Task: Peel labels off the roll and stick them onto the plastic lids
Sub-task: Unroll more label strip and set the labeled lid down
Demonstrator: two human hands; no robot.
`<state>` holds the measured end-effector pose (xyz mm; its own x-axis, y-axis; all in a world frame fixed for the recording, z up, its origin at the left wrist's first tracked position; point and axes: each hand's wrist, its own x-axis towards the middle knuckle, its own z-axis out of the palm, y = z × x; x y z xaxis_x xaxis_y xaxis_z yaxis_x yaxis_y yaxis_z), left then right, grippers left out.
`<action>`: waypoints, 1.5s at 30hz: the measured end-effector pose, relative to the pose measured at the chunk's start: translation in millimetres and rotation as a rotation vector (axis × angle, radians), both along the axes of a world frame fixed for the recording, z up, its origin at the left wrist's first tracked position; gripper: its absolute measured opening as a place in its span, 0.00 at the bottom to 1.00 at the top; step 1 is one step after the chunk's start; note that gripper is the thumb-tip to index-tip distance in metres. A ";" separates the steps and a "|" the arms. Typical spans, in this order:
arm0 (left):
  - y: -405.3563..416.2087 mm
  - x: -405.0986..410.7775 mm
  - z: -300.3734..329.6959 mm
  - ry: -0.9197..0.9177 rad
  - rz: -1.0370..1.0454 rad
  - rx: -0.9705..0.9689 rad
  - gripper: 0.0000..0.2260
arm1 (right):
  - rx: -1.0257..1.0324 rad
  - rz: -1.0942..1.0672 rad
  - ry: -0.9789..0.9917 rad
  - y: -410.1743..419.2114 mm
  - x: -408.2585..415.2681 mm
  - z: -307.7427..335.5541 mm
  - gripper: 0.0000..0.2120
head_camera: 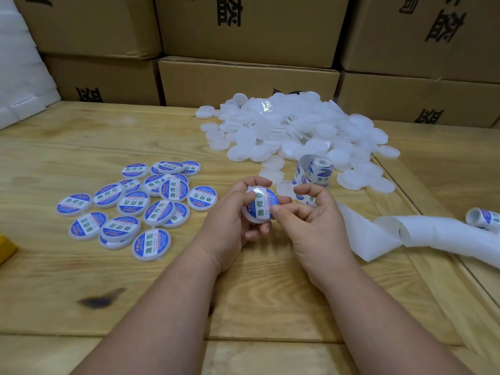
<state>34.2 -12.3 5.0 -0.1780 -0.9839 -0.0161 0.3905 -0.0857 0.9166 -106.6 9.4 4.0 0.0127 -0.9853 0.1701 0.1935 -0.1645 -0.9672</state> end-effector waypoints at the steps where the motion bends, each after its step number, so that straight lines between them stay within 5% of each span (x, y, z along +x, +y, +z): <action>1: -0.1 -0.1 -0.2 -0.004 0.000 -0.001 0.13 | 0.001 0.001 -0.011 -0.1 -0.2 -0.4 0.17; 15: 3.4 -2.1 -1.9 -0.009 -0.007 -0.089 0.11 | -0.004 0.002 0.043 -2.3 -2.1 -3.2 0.17; 28: 6.7 -0.9 -2.9 -0.251 0.041 -0.164 0.04 | 0.019 -0.014 0.062 -3.5 -1.5 -4.3 0.17; 45: 0.3 6.2 -1.9 -0.189 0.330 -0.166 0.13 | 0.156 -0.214 0.130 -0.8 -5.0 0.1 0.07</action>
